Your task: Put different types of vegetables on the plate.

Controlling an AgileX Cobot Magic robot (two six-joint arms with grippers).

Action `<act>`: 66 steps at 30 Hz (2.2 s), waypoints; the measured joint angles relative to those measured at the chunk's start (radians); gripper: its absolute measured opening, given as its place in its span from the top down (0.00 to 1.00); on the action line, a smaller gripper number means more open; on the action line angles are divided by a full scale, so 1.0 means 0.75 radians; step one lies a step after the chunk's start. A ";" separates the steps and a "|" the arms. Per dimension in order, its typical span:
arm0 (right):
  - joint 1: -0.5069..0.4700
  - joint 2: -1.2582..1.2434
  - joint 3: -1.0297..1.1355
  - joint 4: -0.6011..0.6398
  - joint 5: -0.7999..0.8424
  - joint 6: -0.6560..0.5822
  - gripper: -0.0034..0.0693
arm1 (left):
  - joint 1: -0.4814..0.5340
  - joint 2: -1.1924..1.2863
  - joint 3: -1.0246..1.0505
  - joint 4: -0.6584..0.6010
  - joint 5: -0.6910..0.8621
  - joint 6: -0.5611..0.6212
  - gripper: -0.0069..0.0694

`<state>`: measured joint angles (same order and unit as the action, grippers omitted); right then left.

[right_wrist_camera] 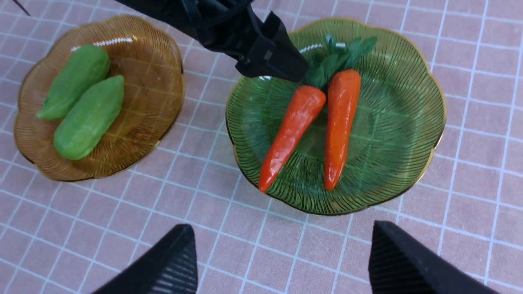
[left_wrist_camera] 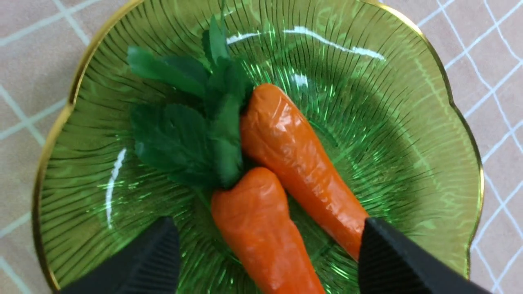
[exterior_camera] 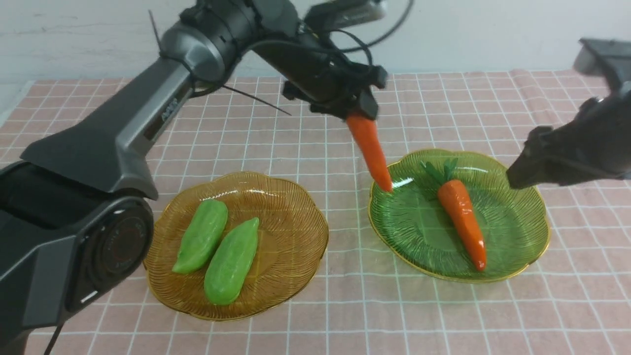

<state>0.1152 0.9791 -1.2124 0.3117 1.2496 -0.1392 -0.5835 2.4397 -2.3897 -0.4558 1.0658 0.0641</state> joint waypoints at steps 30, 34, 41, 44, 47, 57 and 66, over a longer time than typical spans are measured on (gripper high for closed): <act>0.000 -1.250 0.813 -0.317 -1.430 0.204 0.97 | 0.049 -1.170 0.484 0.569 0.275 -0.072 0.91; 0.000 -1.250 0.815 -0.317 -1.430 0.204 0.97 | 0.049 -1.515 0.919 0.589 0.175 -0.099 0.91; 0.000 -1.250 0.815 -0.317 -1.430 0.204 0.97 | 0.049 -2.116 1.655 0.590 -0.280 -0.112 0.91; 0.000 -1.250 0.815 -0.317 -1.430 0.204 0.97 | 0.049 -2.303 1.856 0.589 -0.392 -0.112 0.91; 0.000 -1.250 0.815 -0.317 -1.430 0.204 0.97 | 0.049 -2.448 1.998 0.587 -0.410 -0.112 0.91; 0.000 -1.250 0.815 -0.317 -1.430 0.204 0.97 | 0.049 -2.613 2.077 0.688 -0.351 -0.095 0.91; 0.000 -1.250 0.815 -0.317 -1.430 0.204 0.97 | 0.324 -2.873 2.474 0.757 -0.666 -0.131 0.91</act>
<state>0.1152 0.0415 -0.6014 0.0743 0.1773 0.0134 -0.3405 0.2849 -0.5346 0.1121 0.5666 -0.0340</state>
